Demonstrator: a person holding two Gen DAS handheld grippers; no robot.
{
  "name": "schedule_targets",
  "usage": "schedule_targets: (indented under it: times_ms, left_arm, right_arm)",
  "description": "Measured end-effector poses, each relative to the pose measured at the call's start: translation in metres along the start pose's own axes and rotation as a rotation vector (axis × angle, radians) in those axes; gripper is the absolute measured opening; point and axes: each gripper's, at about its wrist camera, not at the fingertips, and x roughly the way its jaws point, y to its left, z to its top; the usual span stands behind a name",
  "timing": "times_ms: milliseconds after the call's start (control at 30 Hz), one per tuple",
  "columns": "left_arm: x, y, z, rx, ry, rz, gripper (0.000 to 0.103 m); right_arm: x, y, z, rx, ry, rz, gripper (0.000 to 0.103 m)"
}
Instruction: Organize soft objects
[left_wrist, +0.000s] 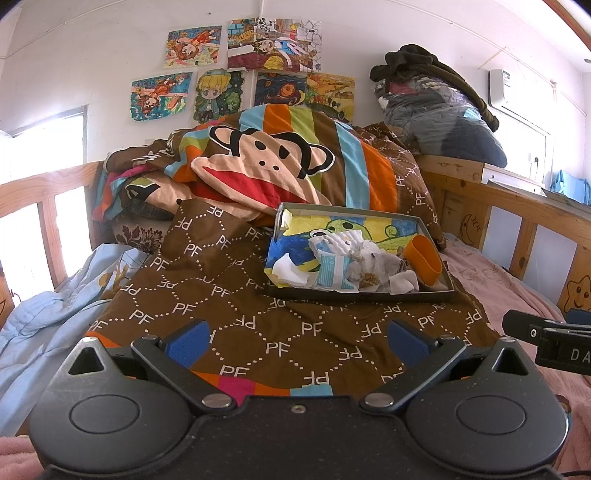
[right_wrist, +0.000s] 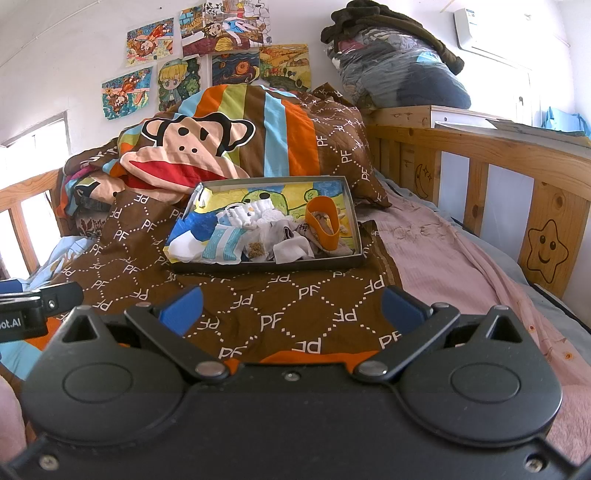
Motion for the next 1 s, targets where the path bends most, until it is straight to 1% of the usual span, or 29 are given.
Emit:
schedule_targets:
  times_ms: [533,733,1000]
  left_arm:
    - [0.0004,0.0003,-0.0016,-0.001,0.001,-0.002,0.102]
    - [0.0022,0.0003,-0.0026,-0.006,0.013,-0.019,0.102]
    - [0.0019,0.0005,-0.0016,0.001,0.024,0.002,0.102]
  right_arm:
    - [0.0002,0.0004,-0.0001,0.001,0.000,-0.001,0.103]
    - [0.0001,0.0006,-0.0001,0.001,0.000,-0.001,0.103]
    - [0.0000,0.0010,-0.0002,0.001,0.000,-0.001,0.103]
